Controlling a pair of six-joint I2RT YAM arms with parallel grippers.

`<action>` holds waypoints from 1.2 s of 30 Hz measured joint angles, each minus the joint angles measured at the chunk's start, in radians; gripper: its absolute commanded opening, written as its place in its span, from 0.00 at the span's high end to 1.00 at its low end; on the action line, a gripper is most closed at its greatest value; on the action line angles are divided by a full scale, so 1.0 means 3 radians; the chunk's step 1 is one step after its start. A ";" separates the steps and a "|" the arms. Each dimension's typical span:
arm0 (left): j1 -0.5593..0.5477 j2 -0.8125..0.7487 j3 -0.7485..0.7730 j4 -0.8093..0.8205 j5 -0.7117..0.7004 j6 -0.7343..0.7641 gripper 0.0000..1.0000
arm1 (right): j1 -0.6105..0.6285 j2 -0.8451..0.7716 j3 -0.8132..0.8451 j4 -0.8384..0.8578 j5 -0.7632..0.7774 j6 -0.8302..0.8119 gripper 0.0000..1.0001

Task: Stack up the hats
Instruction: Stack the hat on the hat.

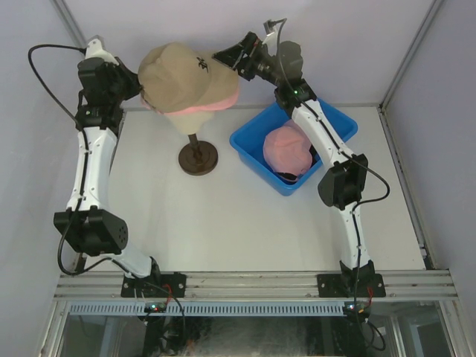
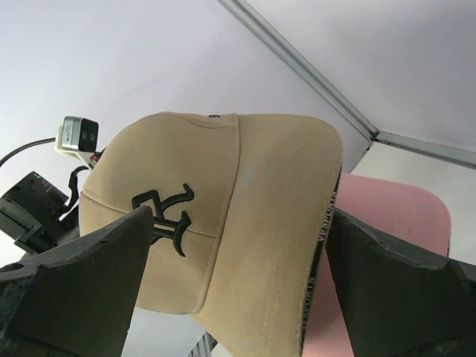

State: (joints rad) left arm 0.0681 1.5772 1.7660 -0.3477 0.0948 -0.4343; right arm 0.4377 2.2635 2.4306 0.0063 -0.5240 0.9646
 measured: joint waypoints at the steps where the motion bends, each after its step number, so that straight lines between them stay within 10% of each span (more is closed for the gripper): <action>1: -0.0017 0.0041 0.0064 -0.0057 -0.0037 0.0038 1.00 | -0.0008 0.0008 0.0000 -0.0004 0.0003 0.0000 0.06; 24: -0.0161 0.0332 0.0509 -0.0674 -0.0450 0.0379 1.00 | -0.0047 0.0111 0.0000 -0.0292 0.0156 0.0001 0.06; 25: -0.0164 0.0332 0.0509 -0.0675 -0.0456 0.0378 1.00 | -0.0039 0.0111 0.0000 -0.0338 0.0179 0.0000 0.90; 26: -0.0165 0.0332 0.0509 -0.0676 -0.0458 0.0378 1.00 | -0.0033 0.0111 0.0003 -0.0398 0.0210 0.0001 1.00; 36: -0.0195 0.0332 0.0510 -0.0730 -0.0488 0.0406 1.00 | 0.0033 0.0112 0.0264 -0.0675 0.0413 0.0173 1.00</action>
State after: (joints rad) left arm 0.0097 1.6768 1.9190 -0.5667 -0.0517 -0.3126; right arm 0.4477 2.2971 2.5099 -0.1963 -0.4000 1.0164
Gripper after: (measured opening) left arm 0.011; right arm 0.032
